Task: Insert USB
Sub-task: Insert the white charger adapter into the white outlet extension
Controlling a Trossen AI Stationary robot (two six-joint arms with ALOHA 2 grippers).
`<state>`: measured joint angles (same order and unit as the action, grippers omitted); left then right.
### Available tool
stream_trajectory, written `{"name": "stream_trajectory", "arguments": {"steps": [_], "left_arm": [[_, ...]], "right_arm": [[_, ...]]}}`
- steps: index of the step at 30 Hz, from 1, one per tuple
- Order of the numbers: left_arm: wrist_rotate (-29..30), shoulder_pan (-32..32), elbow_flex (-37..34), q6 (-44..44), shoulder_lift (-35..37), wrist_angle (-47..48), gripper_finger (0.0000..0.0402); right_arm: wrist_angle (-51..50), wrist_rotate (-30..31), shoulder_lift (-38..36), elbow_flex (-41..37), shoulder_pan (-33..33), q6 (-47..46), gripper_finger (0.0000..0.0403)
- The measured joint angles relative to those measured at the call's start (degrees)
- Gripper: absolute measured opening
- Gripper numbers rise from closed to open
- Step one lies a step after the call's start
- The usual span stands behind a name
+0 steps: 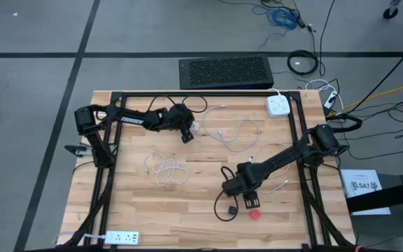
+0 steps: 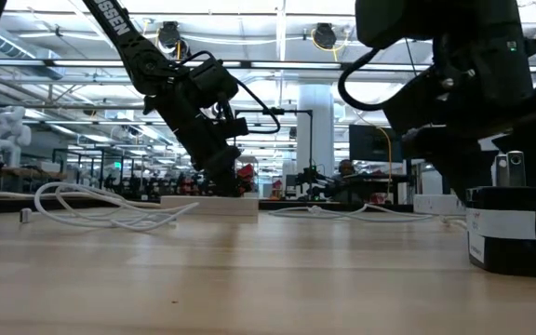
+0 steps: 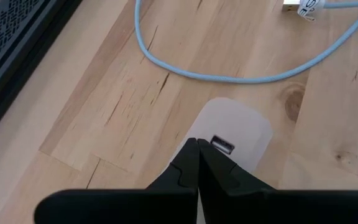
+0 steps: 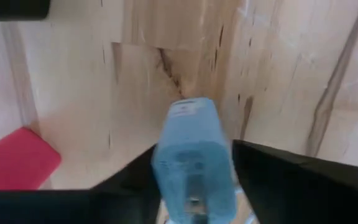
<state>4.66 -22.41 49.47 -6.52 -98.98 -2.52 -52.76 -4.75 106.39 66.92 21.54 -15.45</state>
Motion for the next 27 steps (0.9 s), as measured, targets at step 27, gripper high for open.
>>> {"name": "stream_trajectory", "arguments": {"steps": [27], "left_arm": [[-0.7,0.1,0.1,-1.9,3.0,-4.4,0.0002]], "right_arm": [[39.8,6.1,-11.8,-14.0,-13.3,-1.9,0.0090]]}}
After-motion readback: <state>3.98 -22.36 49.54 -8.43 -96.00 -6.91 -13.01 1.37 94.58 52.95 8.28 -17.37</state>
